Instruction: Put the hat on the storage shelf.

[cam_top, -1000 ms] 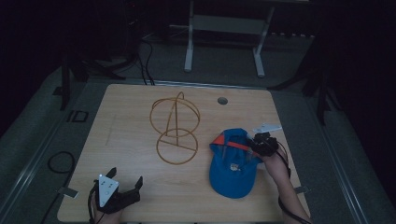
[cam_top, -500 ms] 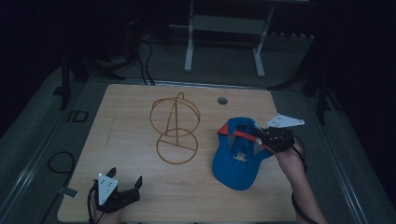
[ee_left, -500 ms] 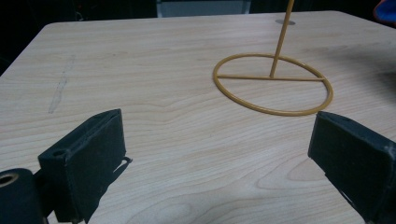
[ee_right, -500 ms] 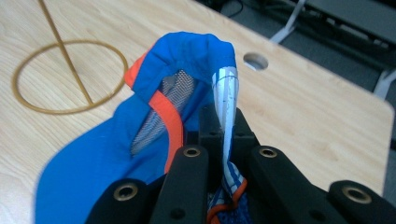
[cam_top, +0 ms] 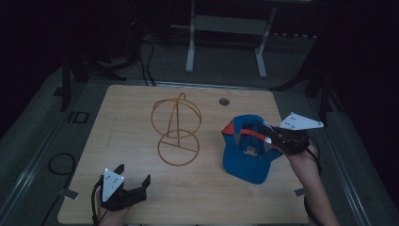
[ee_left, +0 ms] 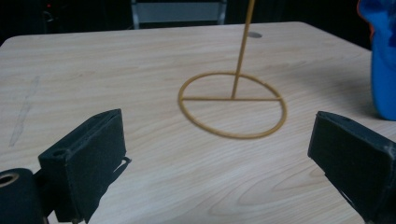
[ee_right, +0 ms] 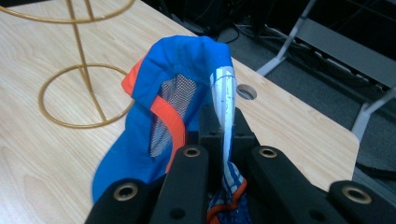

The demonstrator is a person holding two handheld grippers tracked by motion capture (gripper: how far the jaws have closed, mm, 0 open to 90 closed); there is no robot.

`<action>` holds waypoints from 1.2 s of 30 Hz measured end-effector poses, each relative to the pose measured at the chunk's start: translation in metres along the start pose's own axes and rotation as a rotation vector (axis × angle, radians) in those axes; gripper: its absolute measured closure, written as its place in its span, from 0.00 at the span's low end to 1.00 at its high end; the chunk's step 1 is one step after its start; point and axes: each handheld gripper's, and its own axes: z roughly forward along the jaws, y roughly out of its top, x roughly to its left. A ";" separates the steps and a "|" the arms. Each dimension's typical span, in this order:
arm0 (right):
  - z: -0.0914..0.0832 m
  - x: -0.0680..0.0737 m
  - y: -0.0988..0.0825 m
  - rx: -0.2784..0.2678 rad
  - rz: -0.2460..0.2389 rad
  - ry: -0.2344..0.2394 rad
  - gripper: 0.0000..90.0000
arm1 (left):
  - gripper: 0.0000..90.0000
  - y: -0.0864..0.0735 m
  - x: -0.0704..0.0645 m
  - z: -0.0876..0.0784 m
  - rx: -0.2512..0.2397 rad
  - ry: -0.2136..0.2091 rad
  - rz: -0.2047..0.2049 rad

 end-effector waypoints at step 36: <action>-0.041 0.029 0.019 -0.104 -0.002 0.107 0.98 | 0.06 0.109 -0.105 0.035 -0.085 -0.315 0.266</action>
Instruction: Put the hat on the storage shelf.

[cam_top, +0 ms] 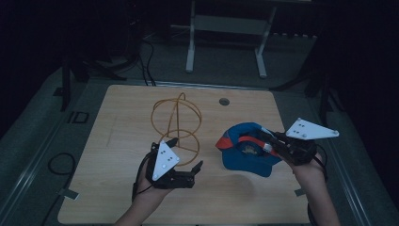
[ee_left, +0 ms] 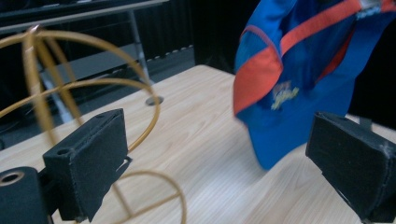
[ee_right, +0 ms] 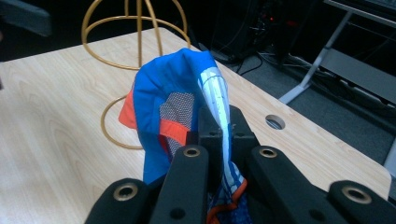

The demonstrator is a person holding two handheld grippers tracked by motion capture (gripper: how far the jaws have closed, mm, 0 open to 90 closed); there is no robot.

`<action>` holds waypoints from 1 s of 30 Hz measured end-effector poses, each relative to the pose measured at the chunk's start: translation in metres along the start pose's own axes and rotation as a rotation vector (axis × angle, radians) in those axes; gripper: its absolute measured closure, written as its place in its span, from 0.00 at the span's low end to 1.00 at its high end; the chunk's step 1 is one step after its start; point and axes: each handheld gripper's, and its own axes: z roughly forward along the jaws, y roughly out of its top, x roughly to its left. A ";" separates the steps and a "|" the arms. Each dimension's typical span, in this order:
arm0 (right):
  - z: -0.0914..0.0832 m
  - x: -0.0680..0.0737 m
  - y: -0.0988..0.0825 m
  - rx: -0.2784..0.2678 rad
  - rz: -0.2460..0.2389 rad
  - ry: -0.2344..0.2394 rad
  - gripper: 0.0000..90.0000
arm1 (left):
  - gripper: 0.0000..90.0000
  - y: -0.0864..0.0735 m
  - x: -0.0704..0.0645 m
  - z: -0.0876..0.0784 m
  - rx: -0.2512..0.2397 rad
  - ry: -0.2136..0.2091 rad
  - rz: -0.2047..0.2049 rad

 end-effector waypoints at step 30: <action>-0.004 0.019 0.003 -0.033 -0.016 0.077 0.98 | 0.28 0.038 -0.026 0.071 0.039 -0.170 0.098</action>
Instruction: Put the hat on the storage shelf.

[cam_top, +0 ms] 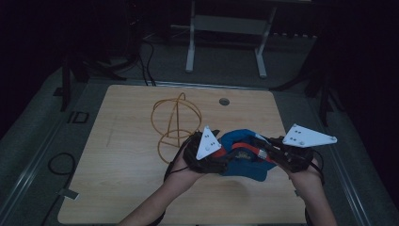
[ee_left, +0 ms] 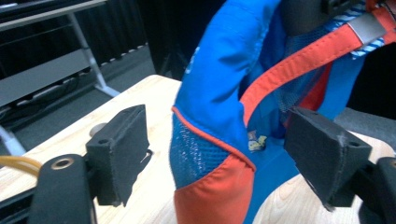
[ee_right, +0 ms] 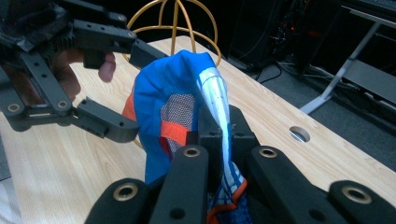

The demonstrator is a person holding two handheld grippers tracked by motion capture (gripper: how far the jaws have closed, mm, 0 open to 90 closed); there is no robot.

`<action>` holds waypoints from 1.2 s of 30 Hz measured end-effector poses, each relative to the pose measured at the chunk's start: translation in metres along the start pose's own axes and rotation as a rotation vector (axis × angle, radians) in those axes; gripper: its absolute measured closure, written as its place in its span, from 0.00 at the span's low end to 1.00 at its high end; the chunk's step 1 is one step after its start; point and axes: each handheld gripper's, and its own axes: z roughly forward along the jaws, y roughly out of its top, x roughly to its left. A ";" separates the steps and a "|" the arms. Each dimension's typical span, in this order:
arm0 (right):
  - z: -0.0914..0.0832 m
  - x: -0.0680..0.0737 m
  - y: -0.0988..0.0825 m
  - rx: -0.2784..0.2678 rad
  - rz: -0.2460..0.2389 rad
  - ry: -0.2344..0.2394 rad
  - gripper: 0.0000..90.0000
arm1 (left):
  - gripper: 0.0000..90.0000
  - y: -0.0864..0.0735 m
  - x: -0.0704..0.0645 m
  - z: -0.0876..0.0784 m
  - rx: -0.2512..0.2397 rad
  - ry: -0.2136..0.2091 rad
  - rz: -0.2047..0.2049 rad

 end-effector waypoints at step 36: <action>-0.022 0.024 -0.014 -0.049 0.007 0.065 0.80 | 0.97 0.012 0.009 -0.008 -0.087 -0.029 0.014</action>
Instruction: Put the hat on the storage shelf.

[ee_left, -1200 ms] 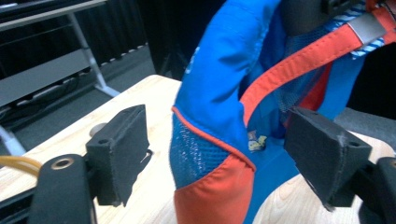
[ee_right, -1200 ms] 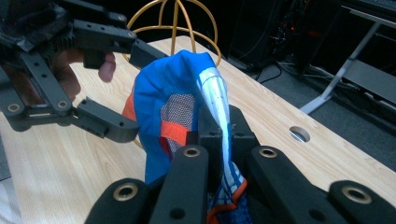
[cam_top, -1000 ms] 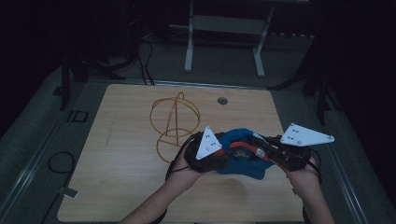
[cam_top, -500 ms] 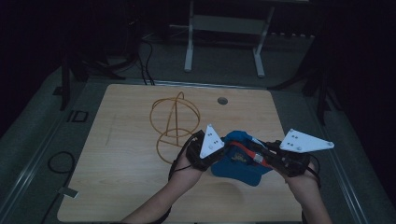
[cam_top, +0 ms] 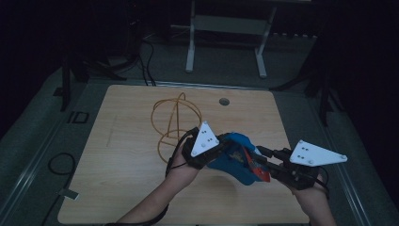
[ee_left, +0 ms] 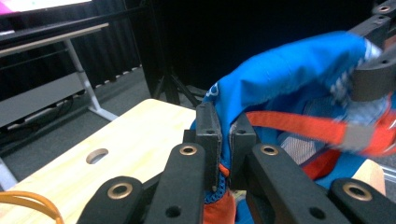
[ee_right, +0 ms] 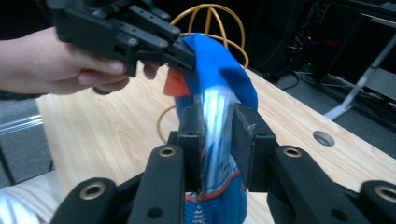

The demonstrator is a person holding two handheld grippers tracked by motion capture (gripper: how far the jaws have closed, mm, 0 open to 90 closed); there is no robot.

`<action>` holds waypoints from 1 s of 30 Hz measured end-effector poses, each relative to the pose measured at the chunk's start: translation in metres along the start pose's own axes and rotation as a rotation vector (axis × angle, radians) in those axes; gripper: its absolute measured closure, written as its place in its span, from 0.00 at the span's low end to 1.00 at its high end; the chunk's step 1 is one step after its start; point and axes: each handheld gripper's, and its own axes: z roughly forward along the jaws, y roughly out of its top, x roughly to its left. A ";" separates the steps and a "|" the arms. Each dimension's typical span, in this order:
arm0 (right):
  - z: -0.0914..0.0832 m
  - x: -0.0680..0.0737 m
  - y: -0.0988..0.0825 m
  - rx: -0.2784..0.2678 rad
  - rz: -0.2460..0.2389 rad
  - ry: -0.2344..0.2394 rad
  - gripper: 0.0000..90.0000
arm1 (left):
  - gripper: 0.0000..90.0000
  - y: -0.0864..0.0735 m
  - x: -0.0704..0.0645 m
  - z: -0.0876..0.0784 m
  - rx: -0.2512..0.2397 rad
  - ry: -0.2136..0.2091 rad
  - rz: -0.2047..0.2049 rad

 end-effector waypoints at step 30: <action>0.006 0.009 -0.030 0.016 -0.011 0.084 0.65 | 0.97 -0.001 0.020 -0.013 -0.180 -0.376 0.051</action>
